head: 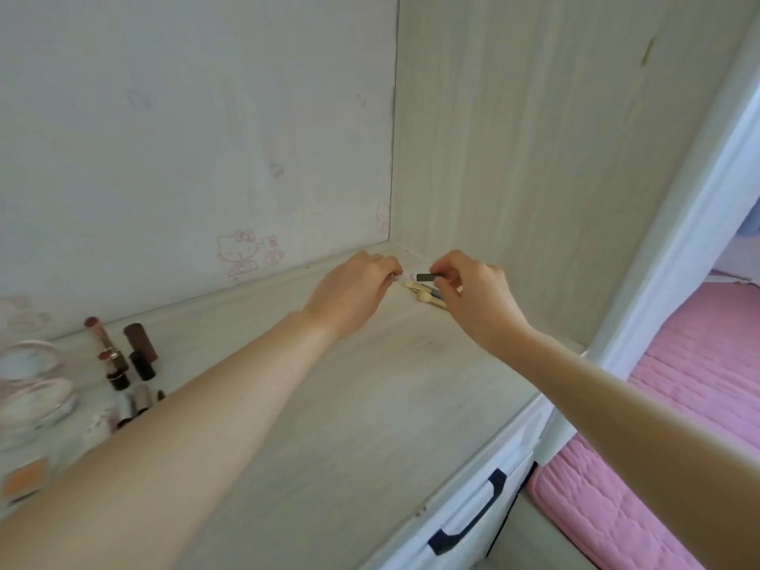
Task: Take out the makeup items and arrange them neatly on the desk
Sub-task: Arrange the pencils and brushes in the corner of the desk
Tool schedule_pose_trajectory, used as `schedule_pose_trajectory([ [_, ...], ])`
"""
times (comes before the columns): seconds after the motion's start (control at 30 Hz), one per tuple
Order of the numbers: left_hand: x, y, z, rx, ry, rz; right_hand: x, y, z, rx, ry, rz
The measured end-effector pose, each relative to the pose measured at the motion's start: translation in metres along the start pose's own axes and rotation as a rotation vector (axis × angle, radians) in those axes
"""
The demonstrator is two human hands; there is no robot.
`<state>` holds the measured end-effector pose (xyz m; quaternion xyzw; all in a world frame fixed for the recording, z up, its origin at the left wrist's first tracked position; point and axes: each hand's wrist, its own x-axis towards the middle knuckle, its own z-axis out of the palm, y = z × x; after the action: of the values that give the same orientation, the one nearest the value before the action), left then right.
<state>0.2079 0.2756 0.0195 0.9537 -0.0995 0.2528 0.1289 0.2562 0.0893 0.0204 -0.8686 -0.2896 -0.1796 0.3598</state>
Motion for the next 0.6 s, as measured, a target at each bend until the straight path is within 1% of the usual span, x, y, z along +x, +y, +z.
schedule_pose_trajectory([
  [0.17, -0.05, 0.006, -0.034, -0.036, 0.042, -0.045, -0.032, -0.037, 0.0, 0.012, -0.027, -0.069],
  [0.33, -0.102, 0.011, -0.066, -0.047, 0.112, -0.052, -0.06, -0.075, 0.005, 0.074, -0.053, -0.08],
  [0.6, -0.185, 0.005, -0.108, -0.078, 0.101, -0.089, -0.102, -0.14, 0.028, 0.189, -0.152, -0.086],
])
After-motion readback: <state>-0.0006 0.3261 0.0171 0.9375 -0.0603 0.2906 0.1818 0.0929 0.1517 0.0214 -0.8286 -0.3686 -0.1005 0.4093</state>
